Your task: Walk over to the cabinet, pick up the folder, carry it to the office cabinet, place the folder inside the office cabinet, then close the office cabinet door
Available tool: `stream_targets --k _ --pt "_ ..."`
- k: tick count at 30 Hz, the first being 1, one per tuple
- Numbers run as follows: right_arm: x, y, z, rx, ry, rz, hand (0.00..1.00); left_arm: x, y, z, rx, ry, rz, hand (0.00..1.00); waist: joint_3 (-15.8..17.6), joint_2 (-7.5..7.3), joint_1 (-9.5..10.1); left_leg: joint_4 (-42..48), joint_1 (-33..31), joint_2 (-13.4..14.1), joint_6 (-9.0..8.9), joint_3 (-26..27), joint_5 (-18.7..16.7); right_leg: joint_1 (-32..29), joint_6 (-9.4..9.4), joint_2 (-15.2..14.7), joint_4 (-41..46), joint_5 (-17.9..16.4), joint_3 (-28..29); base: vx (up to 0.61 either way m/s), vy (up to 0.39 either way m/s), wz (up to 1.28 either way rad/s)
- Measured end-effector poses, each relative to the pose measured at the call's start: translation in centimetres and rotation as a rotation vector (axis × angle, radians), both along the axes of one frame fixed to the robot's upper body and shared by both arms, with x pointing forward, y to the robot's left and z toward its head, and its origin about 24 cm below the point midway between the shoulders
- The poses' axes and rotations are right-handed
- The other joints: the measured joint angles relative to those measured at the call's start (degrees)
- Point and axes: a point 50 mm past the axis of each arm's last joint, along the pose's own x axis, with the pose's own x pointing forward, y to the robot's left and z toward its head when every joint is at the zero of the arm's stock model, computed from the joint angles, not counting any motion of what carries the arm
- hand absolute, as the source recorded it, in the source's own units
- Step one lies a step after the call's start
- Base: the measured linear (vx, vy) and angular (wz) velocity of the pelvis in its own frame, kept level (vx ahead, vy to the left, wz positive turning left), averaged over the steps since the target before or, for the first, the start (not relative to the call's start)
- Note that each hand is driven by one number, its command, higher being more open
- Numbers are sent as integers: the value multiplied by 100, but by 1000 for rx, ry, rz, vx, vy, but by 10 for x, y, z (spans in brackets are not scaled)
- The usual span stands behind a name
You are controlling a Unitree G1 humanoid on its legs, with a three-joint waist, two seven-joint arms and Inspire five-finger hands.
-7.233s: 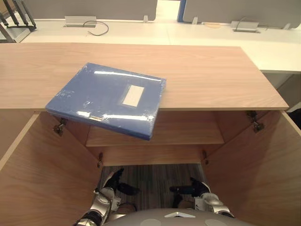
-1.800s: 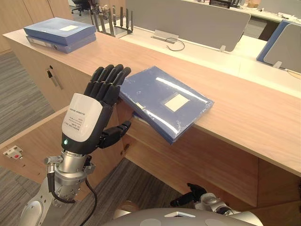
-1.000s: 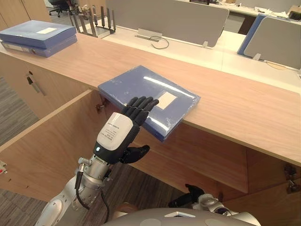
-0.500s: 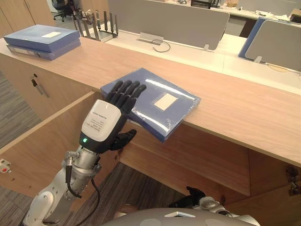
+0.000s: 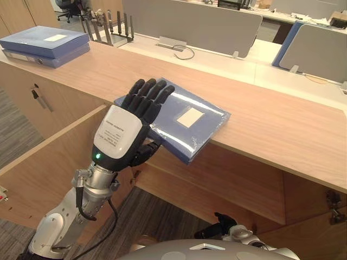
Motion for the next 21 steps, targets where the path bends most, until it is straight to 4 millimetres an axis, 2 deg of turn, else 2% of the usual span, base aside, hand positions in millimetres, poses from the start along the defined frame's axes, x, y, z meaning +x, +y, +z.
stream_targets --k 6,12,21 --pt "0 0 0 1 0 -5 100 -1 -5 -6 5 42 -25 100 -10 -15 -4 -4 7 4 1 11 -1 0 -2 0 0 2 9 0 0 0" --pt "0 0 0 2 0 -8 100 -3 -14 -20 23 136 -73 100 -8 -13 -13 -14 9 5 1 15 -1 -3 -2 0 0 2 12 0 0 0" --pt "2 0 1 3 -9 -7 100 2 -4 -49 46 273 -17 100 7 11 -135 -33 11 8 2 56 -2 -28 -2 -7 0 2 50 0 3 -1"
